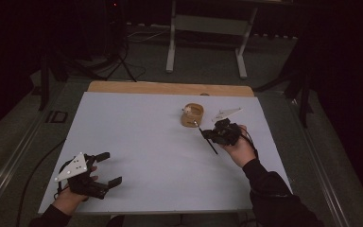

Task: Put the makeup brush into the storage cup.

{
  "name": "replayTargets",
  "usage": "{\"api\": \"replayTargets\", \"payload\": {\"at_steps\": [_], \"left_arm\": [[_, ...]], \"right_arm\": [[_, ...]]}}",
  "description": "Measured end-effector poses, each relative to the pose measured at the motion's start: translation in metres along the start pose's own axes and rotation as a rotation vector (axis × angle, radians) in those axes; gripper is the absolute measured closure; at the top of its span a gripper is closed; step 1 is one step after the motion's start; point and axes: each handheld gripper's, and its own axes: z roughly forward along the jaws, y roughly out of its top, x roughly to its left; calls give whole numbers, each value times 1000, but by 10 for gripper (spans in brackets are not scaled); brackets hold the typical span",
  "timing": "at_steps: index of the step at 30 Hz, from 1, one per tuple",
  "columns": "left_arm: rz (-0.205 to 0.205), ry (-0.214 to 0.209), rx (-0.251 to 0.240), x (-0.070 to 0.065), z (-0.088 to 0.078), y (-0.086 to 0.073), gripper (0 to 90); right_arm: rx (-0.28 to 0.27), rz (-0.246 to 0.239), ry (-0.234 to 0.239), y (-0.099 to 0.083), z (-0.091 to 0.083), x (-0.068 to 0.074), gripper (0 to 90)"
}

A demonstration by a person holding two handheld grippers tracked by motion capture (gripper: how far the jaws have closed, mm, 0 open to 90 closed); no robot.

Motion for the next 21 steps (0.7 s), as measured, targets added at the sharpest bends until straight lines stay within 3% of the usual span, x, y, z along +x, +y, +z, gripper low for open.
{"api": "replayTargets", "payload": {"at_steps": [8, 21], "left_arm": [[-1, 0, 1, 0, 1, 0, 1], [1, -2, -1, 0, 1, 0, 1]], "right_arm": [[-104, 60, -7, -6, -9, -1, 858], [-296, 88, -69, -6, -26, 4, 858]]}}
